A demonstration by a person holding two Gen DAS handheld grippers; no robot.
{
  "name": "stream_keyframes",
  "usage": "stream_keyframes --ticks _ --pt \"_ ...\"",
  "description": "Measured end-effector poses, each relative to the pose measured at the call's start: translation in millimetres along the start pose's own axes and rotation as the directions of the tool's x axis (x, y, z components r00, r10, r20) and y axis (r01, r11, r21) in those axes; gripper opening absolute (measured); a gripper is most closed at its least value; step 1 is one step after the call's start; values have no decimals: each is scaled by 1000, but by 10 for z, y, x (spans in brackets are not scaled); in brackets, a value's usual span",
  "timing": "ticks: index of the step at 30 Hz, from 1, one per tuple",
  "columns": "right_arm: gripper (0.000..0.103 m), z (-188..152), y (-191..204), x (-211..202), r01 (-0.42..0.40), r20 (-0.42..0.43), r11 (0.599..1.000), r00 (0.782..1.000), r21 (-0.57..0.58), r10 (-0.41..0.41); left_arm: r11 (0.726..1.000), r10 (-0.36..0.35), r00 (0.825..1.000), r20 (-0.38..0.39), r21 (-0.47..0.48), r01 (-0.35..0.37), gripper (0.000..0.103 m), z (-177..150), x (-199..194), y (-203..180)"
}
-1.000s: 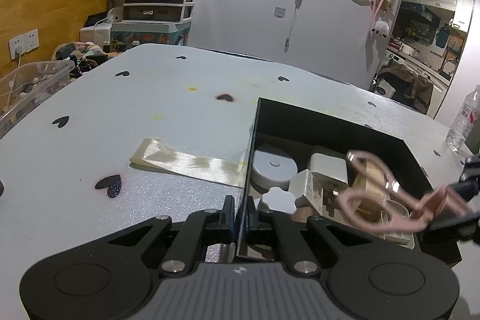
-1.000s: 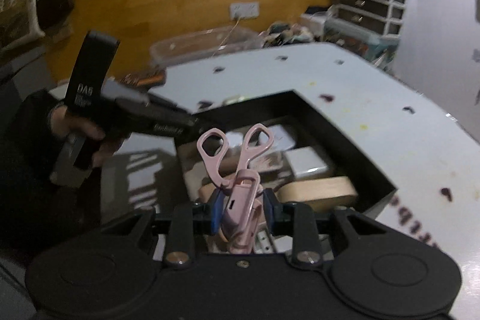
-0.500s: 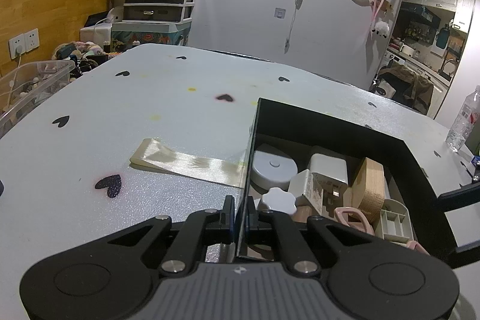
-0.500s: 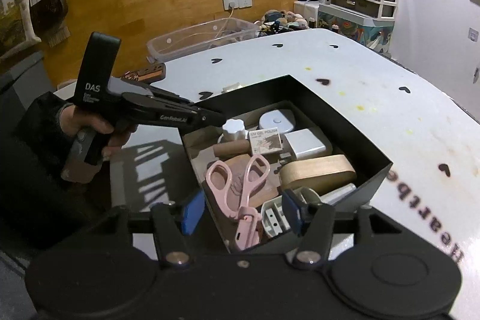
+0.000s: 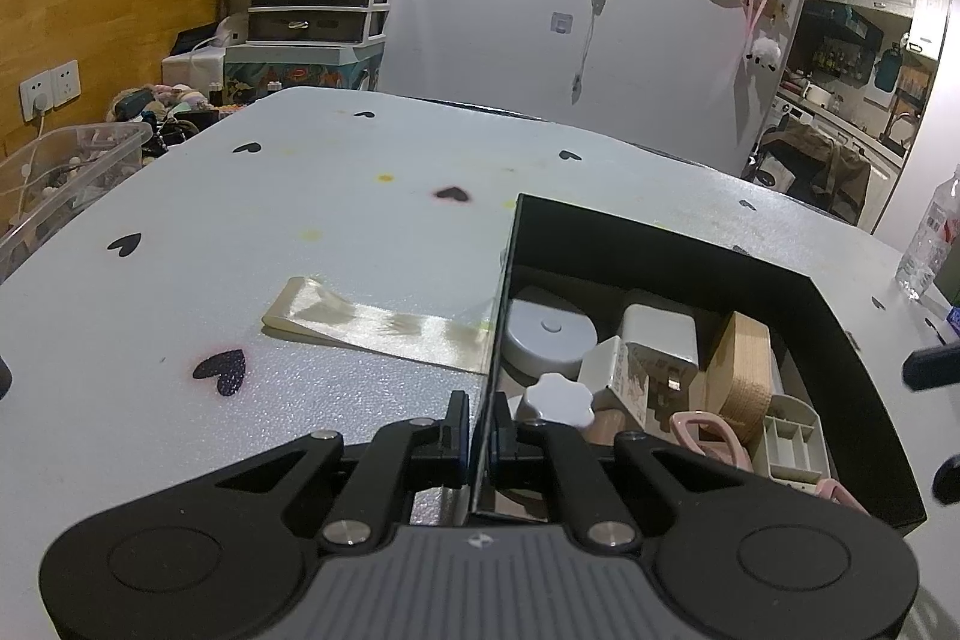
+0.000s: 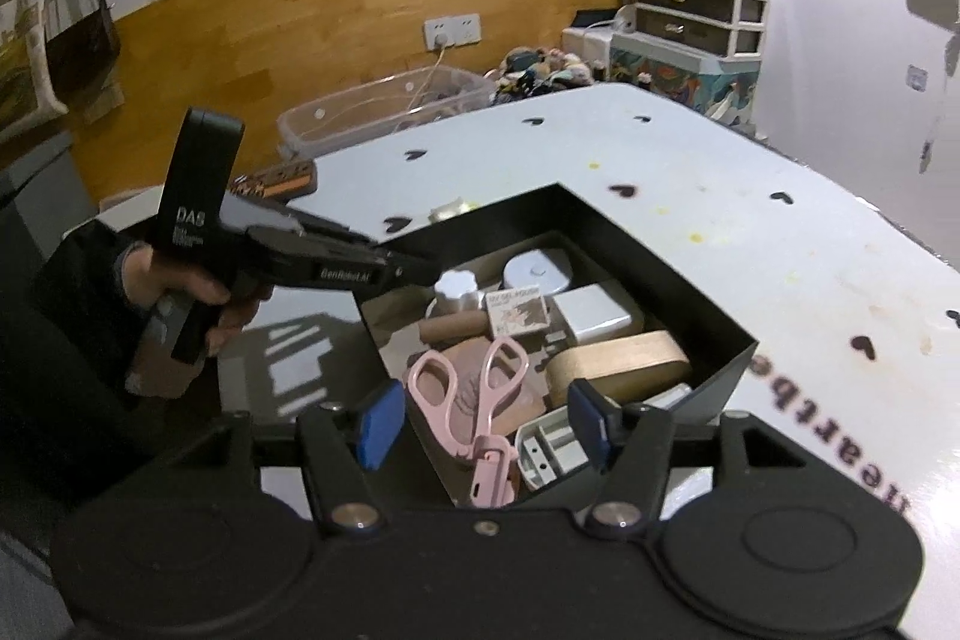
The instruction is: Organize rigid objects
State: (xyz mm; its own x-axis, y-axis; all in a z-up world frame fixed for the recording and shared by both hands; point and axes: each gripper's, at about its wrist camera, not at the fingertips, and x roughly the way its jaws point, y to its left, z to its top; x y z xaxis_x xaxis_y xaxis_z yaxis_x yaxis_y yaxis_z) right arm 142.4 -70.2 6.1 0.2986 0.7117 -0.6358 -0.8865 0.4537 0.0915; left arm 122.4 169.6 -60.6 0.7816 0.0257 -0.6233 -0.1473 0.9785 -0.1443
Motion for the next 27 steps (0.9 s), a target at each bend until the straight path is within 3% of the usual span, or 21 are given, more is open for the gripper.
stream_keyframes --ticks 4,6,14,18,23,27 --pt "66 6 35 -82 39 30 999 999 21 -39 1000 1 1000 -2 7 -1 6 -1 2 -3" --pt "78 5 54 -133 71 53 997 996 45 -73 1000 2 1000 -2 10 -2 6 -3 1 -6" --pt "98 -78 118 -295 222 149 955 956 199 -253 1000 -2 1000 -2 13 2 6 3 -9 -12" --pt "103 -153 148 -341 303 175 918 919 257 -352 1000 -6 1000 -2 20 6 6 5 -24 -11" --pt "103 -232 218 -403 344 200 883 887 318 -417 999 -14 1000 -11 29 14 8 24 -39 7" --pt "103 -287 307 -452 373 219 866 863 334 -456 998 18 1000 -9 54 -17 23 63 -125 -29"
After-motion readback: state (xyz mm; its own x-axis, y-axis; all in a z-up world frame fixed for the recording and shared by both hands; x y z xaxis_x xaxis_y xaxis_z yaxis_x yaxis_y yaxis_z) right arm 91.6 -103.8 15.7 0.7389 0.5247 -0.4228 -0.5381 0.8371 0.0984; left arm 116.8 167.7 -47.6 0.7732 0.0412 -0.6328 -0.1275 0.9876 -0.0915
